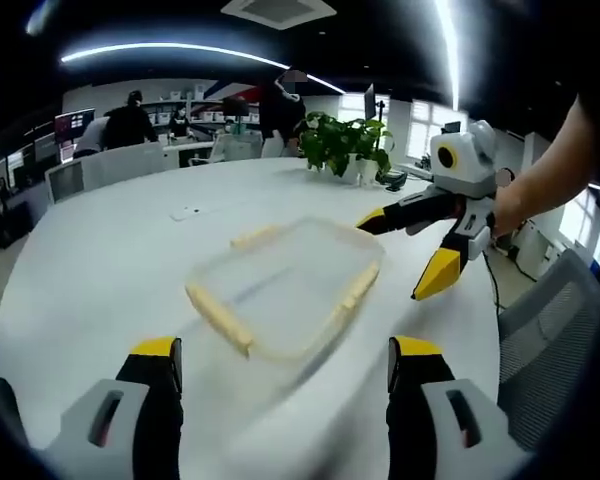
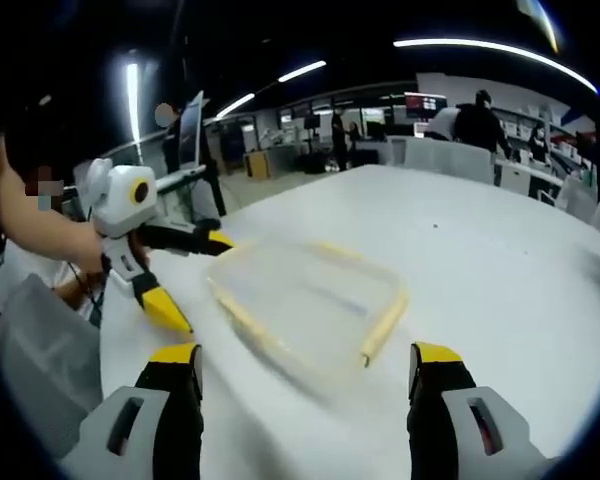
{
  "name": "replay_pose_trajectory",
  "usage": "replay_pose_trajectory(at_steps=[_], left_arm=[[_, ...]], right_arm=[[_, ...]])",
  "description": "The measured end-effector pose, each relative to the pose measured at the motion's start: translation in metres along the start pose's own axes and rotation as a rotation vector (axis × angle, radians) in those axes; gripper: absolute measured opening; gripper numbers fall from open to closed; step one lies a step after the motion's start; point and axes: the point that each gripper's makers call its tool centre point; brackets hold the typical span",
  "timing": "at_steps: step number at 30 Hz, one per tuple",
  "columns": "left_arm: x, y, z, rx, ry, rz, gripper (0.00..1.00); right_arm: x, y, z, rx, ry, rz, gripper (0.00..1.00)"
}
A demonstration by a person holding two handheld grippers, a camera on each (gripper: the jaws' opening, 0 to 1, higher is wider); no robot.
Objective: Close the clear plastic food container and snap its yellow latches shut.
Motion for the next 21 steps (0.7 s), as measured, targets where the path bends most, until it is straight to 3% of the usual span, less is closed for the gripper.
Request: replay_pose_trajectory(at_steps=[21], left_arm=[[0.012, -0.012, -0.024, -0.005, -0.028, -0.091, 0.83]], right_arm=[[0.018, 0.003, -0.036, 0.038, -0.030, 0.092, 0.83]])
Point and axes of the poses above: the point that each gripper's makers call its tool centre point, and the gripper's own axes: z roughly forward along the fingers, y roughly to its left, x roughly out of its underside, and after that the axes turned 9 degrees about y, right-handed
